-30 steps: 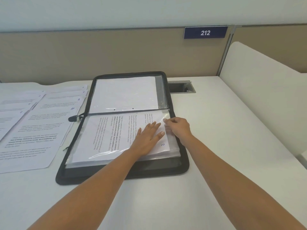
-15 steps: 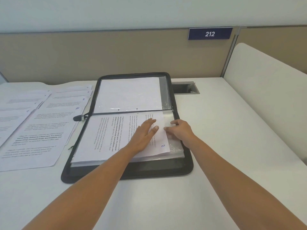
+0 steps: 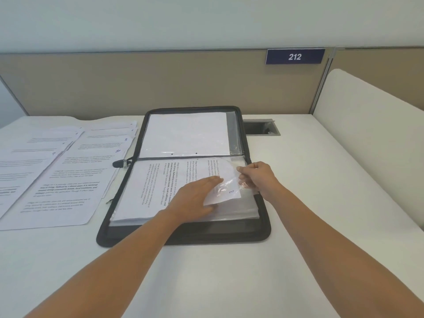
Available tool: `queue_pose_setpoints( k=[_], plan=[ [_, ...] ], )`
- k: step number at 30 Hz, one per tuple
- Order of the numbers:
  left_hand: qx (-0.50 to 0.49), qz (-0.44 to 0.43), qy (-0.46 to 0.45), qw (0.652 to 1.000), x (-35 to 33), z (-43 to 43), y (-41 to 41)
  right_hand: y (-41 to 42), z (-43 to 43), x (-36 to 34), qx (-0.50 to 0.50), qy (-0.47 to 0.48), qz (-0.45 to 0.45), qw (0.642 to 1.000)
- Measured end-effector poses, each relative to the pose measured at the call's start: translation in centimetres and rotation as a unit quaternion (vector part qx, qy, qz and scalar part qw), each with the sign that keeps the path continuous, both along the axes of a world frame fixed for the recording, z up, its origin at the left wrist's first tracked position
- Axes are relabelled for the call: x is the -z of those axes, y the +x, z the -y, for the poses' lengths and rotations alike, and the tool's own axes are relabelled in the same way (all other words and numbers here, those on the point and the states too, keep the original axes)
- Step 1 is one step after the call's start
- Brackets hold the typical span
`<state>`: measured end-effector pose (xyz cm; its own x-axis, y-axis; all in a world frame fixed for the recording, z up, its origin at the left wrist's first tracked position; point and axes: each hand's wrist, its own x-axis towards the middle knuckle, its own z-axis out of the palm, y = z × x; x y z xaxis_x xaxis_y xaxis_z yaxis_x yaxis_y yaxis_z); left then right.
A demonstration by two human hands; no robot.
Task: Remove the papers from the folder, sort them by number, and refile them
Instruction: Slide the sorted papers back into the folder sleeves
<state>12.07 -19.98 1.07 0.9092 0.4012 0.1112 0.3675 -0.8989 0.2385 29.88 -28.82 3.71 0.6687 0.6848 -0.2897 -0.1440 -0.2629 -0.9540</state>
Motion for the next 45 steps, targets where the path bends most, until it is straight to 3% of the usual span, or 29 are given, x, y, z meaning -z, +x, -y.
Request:
queue_pose_setpoints(
  k=[4, 8, 10, 15, 20, 23, 25, 29, 34, 41, 45],
  plan=[
    [-0.051, 0.045, 0.027, 0.997, -1.1, -0.2, -0.5, 0.3, 0.3, -0.6, -0.006, 0.027, 0.013, 1.000],
    [-0.094, 0.060, 0.053, 0.992, -2.7, -0.5, -0.2, 0.4, 0.6, 0.1, 0.101, 0.088, 0.015, 0.991],
    [-0.113, 0.052, 0.068, 0.990, -3.7, -0.8, 0.1, 0.2, 0.8, 0.7, 0.132, 0.069, 0.036, 0.988],
    [-0.122, 0.045, 0.139, 0.982, -6.5, -1.7, 1.4, -2.0, -0.1, 1.9, 0.008, 0.016, 0.189, 0.982],
    [-0.100, 0.053, 0.220, 0.969, -9.0, -3.0, 2.6, -4.3, -3.9, 1.4, -0.180, -0.006, 0.416, 0.892],
    [-0.085, 0.117, 0.262, 0.954, -9.8, -4.1, 2.6, -4.3, -7.0, 0.9, -0.225, -0.023, 0.539, 0.811],
    [-0.118, 0.184, 0.299, 0.929, -9.5, -5.4, 2.4, -3.7, -8.9, 0.6, -0.225, -0.058, 0.576, 0.783],
    [-0.212, 0.248, 0.217, 0.920, -7.4, -7.5, 0.4, -1.8, -11.8, 0.6, -0.248, -0.134, 0.612, 0.739],
    [-0.280, 0.180, 0.132, 0.934, -2.0, -9.7, -2.6, -0.2, -14.3, 1.6, -0.281, -0.208, 0.623, 0.700],
    [-0.356, -0.003, -0.009, 0.934, 2.9, -11.1, -4.8, 0.5, -15.9, 3.9, -0.274, -0.251, 0.552, 0.746],
    [-0.367, -0.049, -0.043, 0.928, 3.7, -10.9, -5.2, 0.4, -15.8, 4.7, -0.255, -0.248, 0.554, 0.753]
  ],
)
